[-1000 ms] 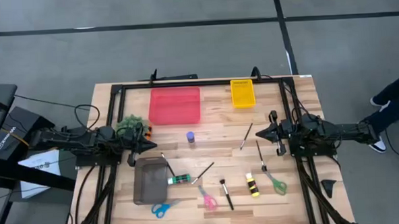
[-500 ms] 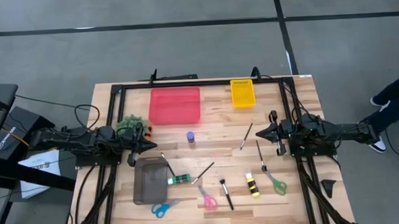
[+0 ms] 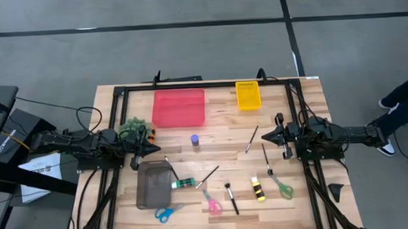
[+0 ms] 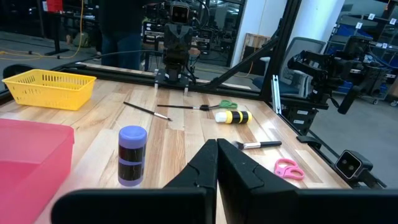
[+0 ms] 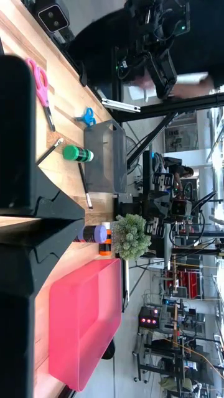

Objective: Pick & Place Paint Supplies

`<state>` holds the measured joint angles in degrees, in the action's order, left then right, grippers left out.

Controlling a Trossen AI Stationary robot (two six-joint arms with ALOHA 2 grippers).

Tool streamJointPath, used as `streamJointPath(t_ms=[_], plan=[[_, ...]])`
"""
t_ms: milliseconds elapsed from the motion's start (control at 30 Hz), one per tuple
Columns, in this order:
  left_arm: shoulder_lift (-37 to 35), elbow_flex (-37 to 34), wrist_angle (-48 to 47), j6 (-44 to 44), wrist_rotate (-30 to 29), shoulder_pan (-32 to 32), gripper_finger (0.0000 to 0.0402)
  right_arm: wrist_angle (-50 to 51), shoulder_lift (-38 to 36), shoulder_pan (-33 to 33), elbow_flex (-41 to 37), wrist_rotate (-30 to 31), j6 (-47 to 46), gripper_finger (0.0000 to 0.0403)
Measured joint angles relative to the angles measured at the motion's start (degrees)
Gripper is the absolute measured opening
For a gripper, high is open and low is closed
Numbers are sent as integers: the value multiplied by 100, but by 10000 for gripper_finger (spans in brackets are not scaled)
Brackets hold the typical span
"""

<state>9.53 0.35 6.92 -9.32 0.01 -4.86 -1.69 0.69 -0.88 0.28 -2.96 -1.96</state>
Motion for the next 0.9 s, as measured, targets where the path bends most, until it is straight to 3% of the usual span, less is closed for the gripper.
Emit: streamJointPath(t_ms=[533,667,767,900], plan=[[-1,-1,3,0,0,0,0,0,1,0,0,-1,-1,0],[88,-1,502,-35,-229,2,0,0,1,0,0,-1,0,0],[200,1,1046,-612,-323,7,0,0,0,1,1,0,0,0],[269,-1,2082,-2199,-327,4,0,0,2,-1,-1,0,-2,0]])
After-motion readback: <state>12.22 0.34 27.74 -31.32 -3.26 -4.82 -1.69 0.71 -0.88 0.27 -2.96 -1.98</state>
